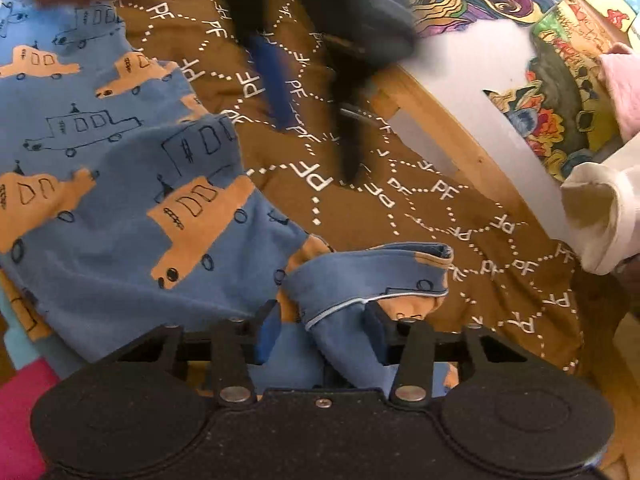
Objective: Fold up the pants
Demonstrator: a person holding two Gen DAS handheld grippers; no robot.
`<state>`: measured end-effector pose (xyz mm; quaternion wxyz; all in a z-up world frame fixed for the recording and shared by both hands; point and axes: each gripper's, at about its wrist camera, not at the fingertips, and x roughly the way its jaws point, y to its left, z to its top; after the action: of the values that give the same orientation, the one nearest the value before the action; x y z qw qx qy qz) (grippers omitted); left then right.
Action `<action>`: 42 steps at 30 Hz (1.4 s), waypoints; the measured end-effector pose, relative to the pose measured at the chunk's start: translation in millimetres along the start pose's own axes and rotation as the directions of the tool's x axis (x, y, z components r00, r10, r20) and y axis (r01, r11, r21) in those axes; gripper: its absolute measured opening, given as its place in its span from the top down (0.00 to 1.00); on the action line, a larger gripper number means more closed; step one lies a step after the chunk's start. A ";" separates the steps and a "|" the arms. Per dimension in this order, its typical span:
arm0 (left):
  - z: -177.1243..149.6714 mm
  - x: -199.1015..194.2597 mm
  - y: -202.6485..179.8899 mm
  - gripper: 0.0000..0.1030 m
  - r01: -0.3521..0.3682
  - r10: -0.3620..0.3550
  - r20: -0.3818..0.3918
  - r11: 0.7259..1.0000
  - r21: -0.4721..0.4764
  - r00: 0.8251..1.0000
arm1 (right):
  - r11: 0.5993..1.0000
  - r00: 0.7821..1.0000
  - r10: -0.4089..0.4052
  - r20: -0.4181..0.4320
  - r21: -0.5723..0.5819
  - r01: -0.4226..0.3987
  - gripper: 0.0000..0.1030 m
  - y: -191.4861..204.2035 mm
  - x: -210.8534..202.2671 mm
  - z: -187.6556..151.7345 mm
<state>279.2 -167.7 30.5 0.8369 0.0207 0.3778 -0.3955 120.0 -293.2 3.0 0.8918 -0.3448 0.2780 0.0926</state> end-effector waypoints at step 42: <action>34.8 86.3 -112.7 0.39 0.157 -0.153 -0.159 0.988 0.010 0.975 | 0.391 0.996 -0.045 -0.073 0.917 0.085 0.72 -103.1 -92.0 -121.1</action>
<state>259.0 -312.4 29.1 0.7708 0.0316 0.4388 -0.4607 28.2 -448.3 39.1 0.9318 0.1911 0.2856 -0.1168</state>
